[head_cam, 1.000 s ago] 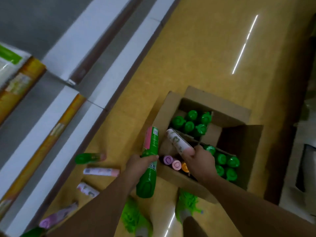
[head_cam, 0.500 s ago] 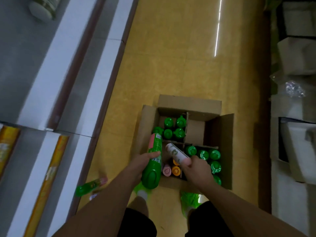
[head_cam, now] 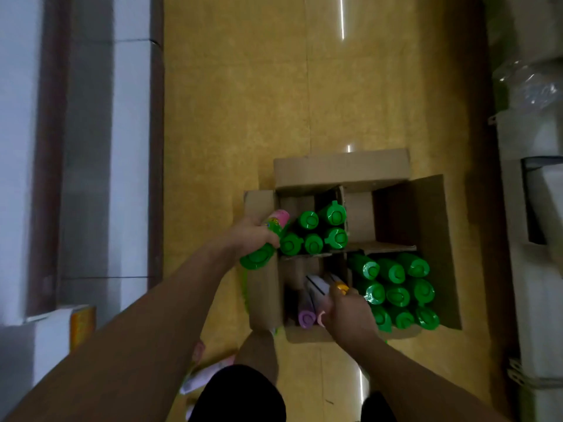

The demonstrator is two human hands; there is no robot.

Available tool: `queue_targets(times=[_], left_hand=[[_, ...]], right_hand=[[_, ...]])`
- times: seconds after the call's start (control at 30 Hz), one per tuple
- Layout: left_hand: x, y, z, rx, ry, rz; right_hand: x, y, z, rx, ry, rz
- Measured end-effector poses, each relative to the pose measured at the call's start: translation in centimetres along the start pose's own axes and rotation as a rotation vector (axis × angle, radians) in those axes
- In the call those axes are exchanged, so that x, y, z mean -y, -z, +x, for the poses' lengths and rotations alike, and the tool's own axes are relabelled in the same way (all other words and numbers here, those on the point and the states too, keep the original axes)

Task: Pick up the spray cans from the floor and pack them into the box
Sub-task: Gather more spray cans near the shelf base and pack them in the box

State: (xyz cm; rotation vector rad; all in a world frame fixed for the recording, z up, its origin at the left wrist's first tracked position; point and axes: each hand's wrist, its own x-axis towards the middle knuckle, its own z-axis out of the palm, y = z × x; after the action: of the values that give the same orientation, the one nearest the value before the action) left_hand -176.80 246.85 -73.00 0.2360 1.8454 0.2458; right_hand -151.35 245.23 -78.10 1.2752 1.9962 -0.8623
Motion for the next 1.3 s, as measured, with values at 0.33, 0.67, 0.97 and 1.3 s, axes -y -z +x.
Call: queue_targets(times=[0.33,0.67,0.97,1.3], left_hand=[[-0.6,-3.0,11.1,-0.162,-0.206,0.404],[-0.4,-7.3,17.0,-0.203,-0.264,0.536],[1.0,-9.5,20.3,-0.059,-0.180,0.408],[2.3,-10.7,20.5,-0.209,-0.196,0.242]], right_hand=[[1.0,-5.9,8.7,0.022,0.031,-0.202],[-0.6,-10.4,12.9,0.088,0.054,-0.309],[-1.9,-11.5,13.8,0.103,0.095,-0.322],[-2.9,-12.6,12.8,0.089,0.130,-0.404]])
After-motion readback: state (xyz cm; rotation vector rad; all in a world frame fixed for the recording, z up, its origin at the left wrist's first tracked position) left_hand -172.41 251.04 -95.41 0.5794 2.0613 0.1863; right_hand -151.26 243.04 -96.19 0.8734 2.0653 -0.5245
